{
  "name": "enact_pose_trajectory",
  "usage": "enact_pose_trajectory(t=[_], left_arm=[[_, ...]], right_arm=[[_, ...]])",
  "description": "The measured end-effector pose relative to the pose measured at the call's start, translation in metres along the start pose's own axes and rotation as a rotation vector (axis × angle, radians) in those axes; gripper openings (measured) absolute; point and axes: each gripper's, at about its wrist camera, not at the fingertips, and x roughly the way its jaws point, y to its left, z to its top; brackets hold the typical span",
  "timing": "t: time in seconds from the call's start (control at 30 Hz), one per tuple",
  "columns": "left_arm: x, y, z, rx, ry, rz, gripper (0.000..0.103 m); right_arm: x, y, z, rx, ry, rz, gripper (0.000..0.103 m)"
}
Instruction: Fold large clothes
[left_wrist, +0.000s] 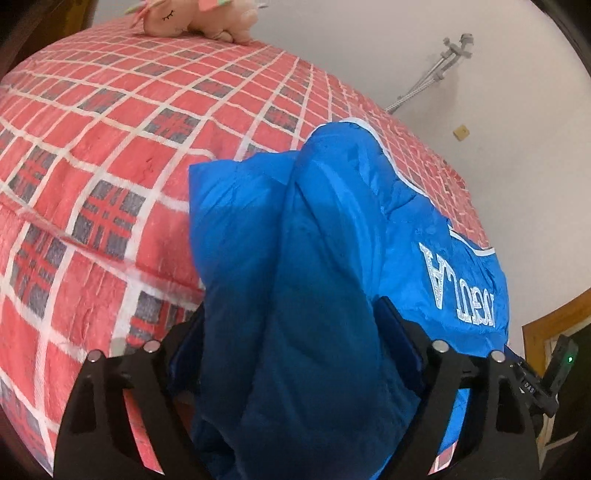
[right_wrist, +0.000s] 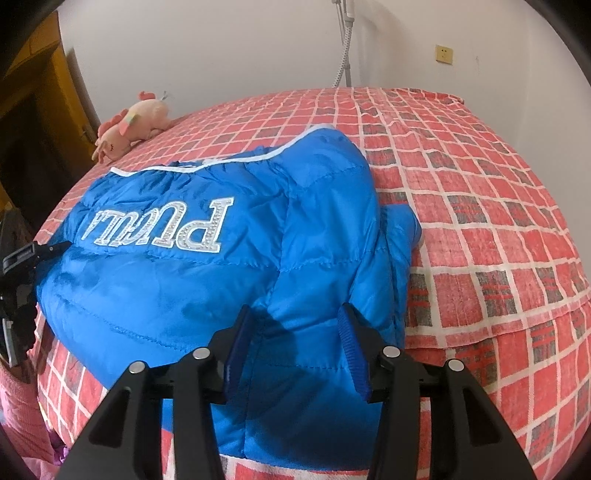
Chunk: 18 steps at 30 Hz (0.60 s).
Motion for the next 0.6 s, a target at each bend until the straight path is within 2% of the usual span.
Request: enact_pose_trajectory(t=[0.03,0.1,0.2,0.5,0.6], left_arm=[[-0.001,0.0014,-0.0013,0.0,-0.006,-0.01,0.078],[-0.0022,0.004,-0.0039,-0.02,0.003,-0.051,0.067],[-0.007,0.0036,-0.0076,-0.032,-0.01,-0.064,0.059],[-0.0026,0.0077,-0.0087,-0.038,0.001,-0.085,0.058],[-0.0074,0.0057,-0.006,-0.057,0.01,-0.087,0.054]], right_arm=[[0.001,-0.0002,0.001,0.002,0.003,-0.001,0.049],[0.0023,-0.0002,0.0022,0.003,0.007,-0.004,0.049],[0.0042,0.0012,0.0039,-0.001,0.012,-0.016,0.049],[0.0099,-0.0021,0.0031,0.011,0.003,0.006,0.05],[0.0092,-0.0018,0.005,0.012,0.012,0.006,0.05]])
